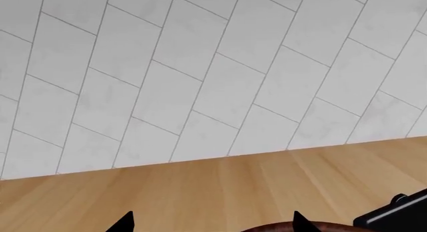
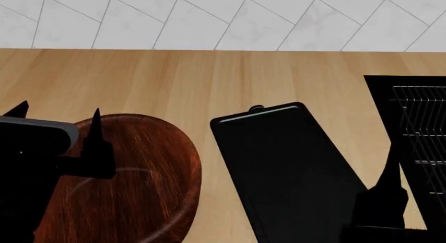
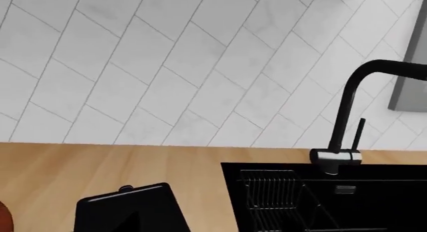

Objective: Move the fresh-baked cupcake off the tray onto the counter, and place the bowl used for mixing into the sink.

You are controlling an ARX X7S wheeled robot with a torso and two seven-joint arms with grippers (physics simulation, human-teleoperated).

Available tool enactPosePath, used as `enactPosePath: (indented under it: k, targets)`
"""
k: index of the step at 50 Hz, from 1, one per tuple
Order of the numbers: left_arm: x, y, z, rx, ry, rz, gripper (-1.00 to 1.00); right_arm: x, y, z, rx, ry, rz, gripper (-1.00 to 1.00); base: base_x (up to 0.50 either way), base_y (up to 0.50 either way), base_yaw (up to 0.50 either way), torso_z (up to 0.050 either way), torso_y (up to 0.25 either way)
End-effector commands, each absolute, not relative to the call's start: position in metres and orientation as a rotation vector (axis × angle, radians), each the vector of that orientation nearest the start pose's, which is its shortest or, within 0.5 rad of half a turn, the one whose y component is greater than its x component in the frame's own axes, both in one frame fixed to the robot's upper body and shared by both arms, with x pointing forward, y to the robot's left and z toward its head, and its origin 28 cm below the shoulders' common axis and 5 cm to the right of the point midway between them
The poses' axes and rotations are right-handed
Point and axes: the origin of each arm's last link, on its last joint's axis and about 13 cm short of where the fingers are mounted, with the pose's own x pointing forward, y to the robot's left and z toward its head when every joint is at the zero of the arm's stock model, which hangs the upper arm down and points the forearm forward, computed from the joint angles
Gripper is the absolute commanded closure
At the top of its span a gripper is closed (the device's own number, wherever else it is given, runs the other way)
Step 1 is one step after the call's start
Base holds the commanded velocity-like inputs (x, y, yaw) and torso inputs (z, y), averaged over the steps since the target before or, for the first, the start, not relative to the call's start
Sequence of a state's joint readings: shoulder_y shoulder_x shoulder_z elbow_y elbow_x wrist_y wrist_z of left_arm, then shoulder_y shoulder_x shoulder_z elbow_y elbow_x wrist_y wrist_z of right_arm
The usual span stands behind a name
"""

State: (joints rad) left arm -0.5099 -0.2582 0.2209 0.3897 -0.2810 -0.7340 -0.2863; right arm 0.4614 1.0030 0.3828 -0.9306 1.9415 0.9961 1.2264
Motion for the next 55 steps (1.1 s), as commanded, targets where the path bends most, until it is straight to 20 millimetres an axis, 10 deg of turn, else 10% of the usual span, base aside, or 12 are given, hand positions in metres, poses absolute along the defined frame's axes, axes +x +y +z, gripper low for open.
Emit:
enactPosePath:
  k: [1,18,33,36,55]
  targets:
    - [0.277,0.208,0.164,0.113,-0.114,-0.002,-1.0,0.14,-0.155,0.291,-0.12,-0.088,-0.072,-1.0,0.01,0.0,0.0,0.0,0.0]
    - [0.269,0.209,0.171,0.091,-0.119,-0.01,-1.0,0.152,-0.153,0.285,-0.097,-0.08,-0.024,-1.0,0.0,0.0,0.0,0.0,0.0]
    - [0.202,0.241,0.254,0.088,0.036,0.163,-1.0,0.16,-0.157,0.276,-0.094,-0.061,-0.005,-1.0,0.0,0.0,0.0,0.0,0.0]
    - [0.186,0.243,0.262,0.084,0.141,-0.045,-1.0,0.161,-0.158,0.275,-0.092,-0.06,-0.005,-1.0,0.0,0.0,0.0,0.0,0.0]
    - [0.197,0.257,0.262,0.037,0.463,-0.045,-1.0,0.166,-0.157,0.27,-0.096,-0.054,-0.001,-1.0,0.0,0.0,0.0,0.0,0.0]
